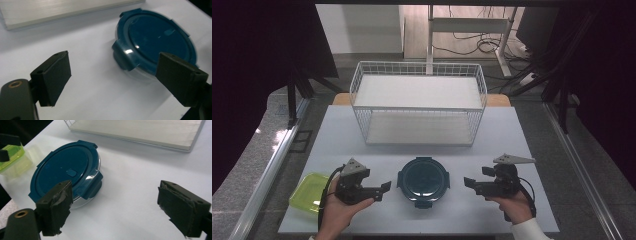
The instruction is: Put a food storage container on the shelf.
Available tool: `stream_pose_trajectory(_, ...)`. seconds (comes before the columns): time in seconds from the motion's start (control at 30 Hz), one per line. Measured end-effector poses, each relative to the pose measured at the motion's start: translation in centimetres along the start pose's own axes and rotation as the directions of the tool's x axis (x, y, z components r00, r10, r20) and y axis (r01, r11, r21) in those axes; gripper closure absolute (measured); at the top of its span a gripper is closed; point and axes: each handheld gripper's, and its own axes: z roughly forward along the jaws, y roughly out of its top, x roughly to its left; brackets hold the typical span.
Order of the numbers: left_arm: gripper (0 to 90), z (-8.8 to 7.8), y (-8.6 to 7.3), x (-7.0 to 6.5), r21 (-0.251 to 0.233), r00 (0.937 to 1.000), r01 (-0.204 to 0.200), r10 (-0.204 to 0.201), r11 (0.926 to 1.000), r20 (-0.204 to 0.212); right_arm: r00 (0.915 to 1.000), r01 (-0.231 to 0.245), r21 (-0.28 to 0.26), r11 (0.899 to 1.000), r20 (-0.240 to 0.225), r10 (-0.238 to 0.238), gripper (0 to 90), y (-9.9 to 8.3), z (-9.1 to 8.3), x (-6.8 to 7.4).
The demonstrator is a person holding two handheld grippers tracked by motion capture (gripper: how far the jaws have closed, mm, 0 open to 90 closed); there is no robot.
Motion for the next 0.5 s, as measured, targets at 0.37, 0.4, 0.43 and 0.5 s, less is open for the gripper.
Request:
stream_pose_trajectory(0.37,8.9,1.0,1.7,-1.5,0.034,0.9962,0.038,-0.040,0.9987,0.077,0.9939,-0.049,0.030,0.998,-0.098,0.051,12.0,0.7,1.6,1.0)
stream_pose_trajectory(0.4,8.8,1.3,1.8,-1.5,0.043,0.9948,0.048,-0.052,0.9979,0.088,0.9938,-0.048,0.038,0.998,-0.098,0.052,12.0,0.9,1.9,1.2)
stream_pose_trajectory(0.43,8.7,1.6,1.9,-1.5,0.053,0.9937,0.055,-0.060,0.9971,0.095,0.9933,-0.051,0.042,0.998,-0.102,0.055,12.0,1.0,2.1,1.3)
stream_pose_trajectory(0.5,8.5,2.1,2.2,-1.5,0.063,0.9917,0.067,-0.073,0.9957,0.105,0.9916,-0.066,0.043,0.997,-0.108,0.070,12.0,1.4,2.5,1.4)
